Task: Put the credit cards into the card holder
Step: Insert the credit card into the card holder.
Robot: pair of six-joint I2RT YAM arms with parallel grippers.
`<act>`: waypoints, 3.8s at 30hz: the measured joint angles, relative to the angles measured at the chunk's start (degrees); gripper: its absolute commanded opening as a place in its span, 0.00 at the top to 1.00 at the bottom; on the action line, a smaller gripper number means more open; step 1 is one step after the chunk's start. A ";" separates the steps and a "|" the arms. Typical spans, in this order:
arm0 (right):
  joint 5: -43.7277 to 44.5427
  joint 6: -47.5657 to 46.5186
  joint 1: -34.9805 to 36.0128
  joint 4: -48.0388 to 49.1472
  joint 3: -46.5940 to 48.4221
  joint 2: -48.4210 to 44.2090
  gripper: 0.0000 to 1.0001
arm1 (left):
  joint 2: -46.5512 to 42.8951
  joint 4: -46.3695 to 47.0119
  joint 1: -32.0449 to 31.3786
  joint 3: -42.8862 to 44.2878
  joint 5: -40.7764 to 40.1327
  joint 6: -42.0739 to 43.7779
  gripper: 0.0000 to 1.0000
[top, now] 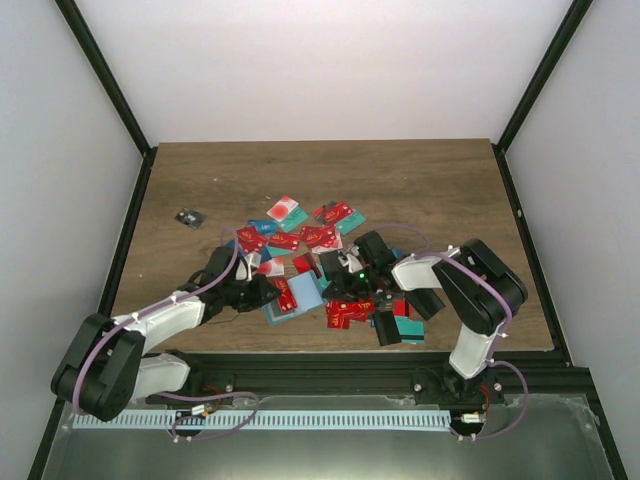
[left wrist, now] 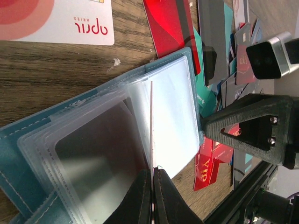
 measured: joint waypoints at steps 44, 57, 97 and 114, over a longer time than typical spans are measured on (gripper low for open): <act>-2.32 2.19 1.66 4.44 -2.56 0.35 0.88 | -3.93 -0.61 3.37 -2.69 2.62 -0.44 0.96; -2.99 2.19 1.66 5.01 -2.54 0.81 0.88 | -1.88 2.25 3.37 -2.71 4.02 -1.20 0.96; -4.42 3.08 2.03 5.49 -1.14 2.62 0.89 | 11.39 8.26 3.89 -0.83 10.40 1.05 0.96; -3.56 2.34 2.21 -0.94 2.05 2.95 0.90 | 19.45 2.86 3.85 7.13 14.69 10.64 0.96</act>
